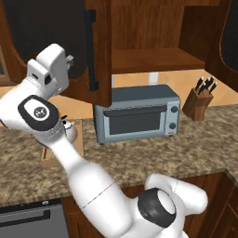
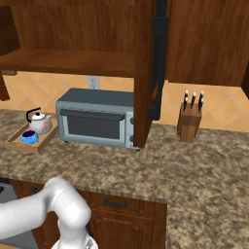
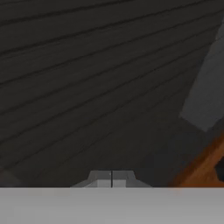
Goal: Pick the kettle from the counter and place it on the tray. Then pick the mug from the cabinet and place it on the tray. Then close the cabinet doors.
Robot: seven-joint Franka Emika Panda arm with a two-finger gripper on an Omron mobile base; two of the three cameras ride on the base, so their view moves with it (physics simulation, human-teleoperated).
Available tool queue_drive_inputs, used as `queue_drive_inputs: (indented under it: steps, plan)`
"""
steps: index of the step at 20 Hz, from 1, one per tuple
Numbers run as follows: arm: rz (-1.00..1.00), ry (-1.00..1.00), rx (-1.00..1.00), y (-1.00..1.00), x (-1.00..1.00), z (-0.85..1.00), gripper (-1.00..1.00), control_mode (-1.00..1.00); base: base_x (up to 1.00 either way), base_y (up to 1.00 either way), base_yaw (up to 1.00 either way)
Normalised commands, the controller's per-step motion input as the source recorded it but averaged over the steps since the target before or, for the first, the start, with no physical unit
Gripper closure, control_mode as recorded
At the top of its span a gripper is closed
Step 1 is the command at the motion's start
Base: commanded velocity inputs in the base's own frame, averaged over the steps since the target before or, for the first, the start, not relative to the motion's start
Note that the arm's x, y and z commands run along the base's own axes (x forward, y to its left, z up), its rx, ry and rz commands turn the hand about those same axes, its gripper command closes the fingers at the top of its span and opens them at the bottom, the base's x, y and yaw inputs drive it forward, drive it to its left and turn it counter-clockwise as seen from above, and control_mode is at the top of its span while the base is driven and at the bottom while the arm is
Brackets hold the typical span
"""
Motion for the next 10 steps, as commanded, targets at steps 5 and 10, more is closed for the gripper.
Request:
queue_drive_inputs:
  steps: [5, 10]
  plan:
    - [0.09, 0.44, 0.0, -0.41, 0.83, 0.0, 1.0, -1.0, 0.0, 0.0, 0.0]
    - [0.04, 0.33, 0.0, -0.07, 1.0, -0.05, 1.0, -1.0, 0.0, 0.0, 0.0]
